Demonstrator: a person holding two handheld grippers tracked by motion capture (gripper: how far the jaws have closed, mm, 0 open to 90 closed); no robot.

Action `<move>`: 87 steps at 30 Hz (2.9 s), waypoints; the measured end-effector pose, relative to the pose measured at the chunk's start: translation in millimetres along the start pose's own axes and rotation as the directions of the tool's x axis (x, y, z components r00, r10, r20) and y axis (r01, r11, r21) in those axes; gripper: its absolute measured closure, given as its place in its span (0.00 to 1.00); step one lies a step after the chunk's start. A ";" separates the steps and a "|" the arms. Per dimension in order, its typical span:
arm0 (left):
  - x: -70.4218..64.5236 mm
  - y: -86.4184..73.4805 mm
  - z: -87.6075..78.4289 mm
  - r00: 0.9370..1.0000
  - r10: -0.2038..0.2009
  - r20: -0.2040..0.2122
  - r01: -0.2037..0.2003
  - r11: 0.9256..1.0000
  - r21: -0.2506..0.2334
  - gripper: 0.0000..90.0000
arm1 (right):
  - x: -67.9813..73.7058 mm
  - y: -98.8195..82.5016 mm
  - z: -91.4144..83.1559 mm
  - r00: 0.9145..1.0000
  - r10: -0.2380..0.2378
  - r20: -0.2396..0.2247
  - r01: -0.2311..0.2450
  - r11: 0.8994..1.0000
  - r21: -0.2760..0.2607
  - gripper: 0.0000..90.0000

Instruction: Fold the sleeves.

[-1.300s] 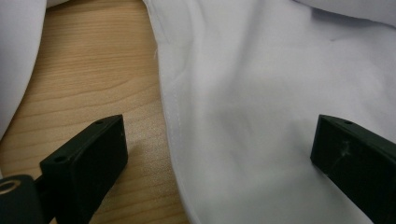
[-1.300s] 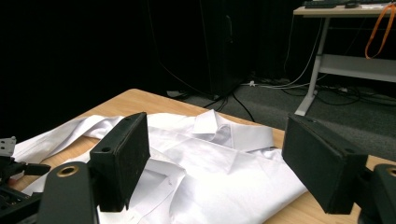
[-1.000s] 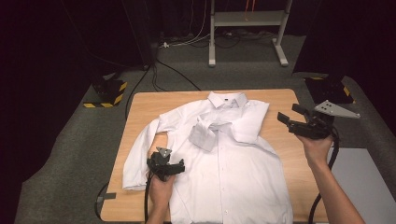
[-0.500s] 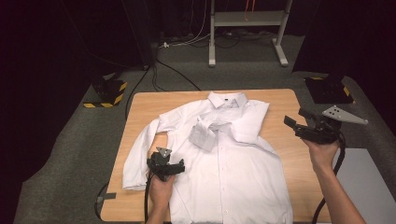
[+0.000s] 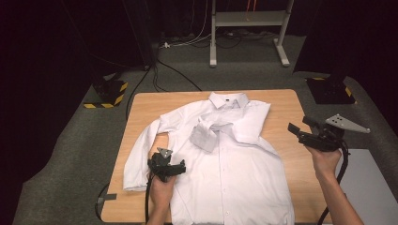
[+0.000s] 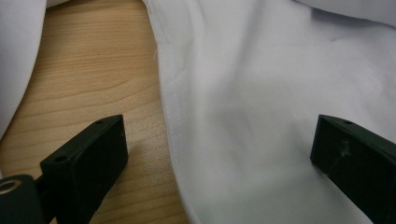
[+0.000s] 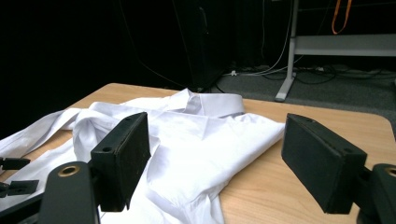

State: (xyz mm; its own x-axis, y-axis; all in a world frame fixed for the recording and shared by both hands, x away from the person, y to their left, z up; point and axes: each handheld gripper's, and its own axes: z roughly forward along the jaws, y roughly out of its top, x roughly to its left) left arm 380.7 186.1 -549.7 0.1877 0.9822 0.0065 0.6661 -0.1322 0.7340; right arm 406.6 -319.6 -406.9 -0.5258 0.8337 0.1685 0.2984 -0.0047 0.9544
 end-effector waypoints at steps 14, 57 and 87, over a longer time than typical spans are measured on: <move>0.1 0.0 0.0 1.000 0.001 0.000 -0.001 1.000 0.000 0.04 | -5.1 -20.2 -0.6 1.000 0.014 0.020 -0.015 0.999 0.038 0.26; -0.4 0.2 0.1 1.000 0.001 0.003 -0.001 1.000 0.000 0.05 | -14.3 -108.4 17.6 0.984 0.022 0.176 -0.065 0.968 0.240 0.26; -3.3 21.0 -37.8 0.999 0.033 0.010 -0.033 0.999 0.002 0.00 | -15.5 -135.4 33.0 0.949 -0.081 0.304 -0.055 0.909 0.414 0.19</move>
State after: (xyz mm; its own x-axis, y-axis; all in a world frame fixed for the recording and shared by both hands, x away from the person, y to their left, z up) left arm 366.8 185.2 -508.6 0.2164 0.9760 0.0240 0.6609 -0.1646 0.7322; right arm 400.7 -313.6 -546.8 -0.2809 0.9597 0.0072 0.6299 0.1787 0.7559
